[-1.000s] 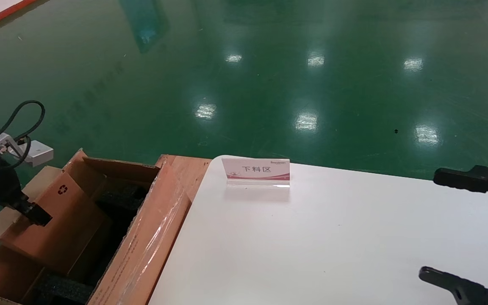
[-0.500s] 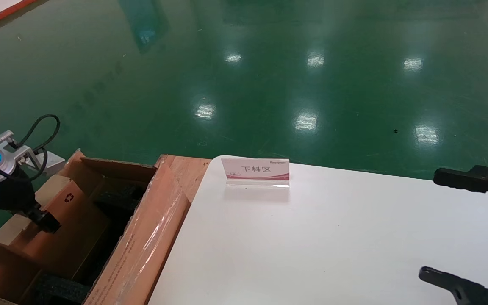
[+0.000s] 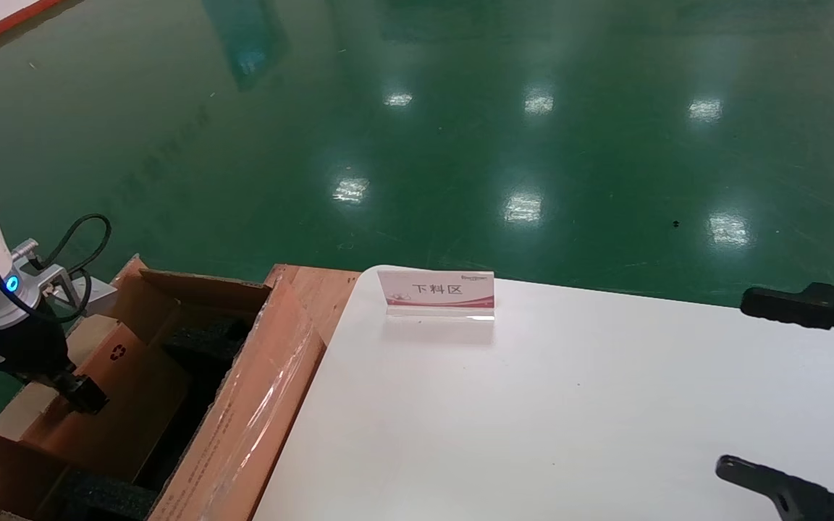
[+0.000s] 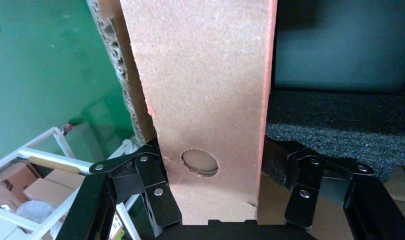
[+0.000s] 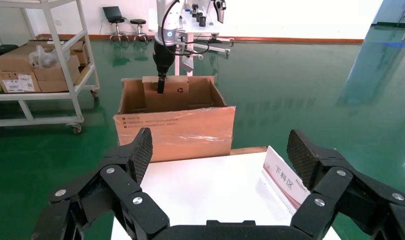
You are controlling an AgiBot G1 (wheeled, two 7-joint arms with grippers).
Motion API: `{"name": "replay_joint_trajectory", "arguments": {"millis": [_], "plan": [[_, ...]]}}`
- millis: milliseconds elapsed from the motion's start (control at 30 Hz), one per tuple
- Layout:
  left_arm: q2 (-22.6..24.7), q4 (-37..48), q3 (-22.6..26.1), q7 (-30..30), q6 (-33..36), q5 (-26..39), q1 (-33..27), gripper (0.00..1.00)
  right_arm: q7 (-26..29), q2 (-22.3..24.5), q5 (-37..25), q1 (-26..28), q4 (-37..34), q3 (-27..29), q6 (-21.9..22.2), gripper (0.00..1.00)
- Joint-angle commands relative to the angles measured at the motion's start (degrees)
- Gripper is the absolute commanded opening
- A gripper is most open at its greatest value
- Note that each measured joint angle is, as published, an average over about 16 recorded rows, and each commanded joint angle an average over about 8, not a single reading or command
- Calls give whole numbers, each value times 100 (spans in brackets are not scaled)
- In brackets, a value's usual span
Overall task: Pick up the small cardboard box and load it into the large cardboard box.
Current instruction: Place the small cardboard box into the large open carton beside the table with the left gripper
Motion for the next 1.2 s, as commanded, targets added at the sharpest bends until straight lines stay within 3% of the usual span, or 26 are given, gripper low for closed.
{"name": "replay_joint_trajectory", "arguments": {"millis": [33, 900, 1200], "plan": [[12, 51, -19, 30, 21, -29, 39, 100, 0, 0, 0, -1, -1, 0, 1, 100], [-6, -31, -11, 14, 7, -4, -34, 100, 0, 0, 1, 0, -1, 0, 1, 100], [-264, -690, -275, 588, 53, -184, -898, 100, -2, 0, 2, 2, -4, -3, 0, 100]]}}
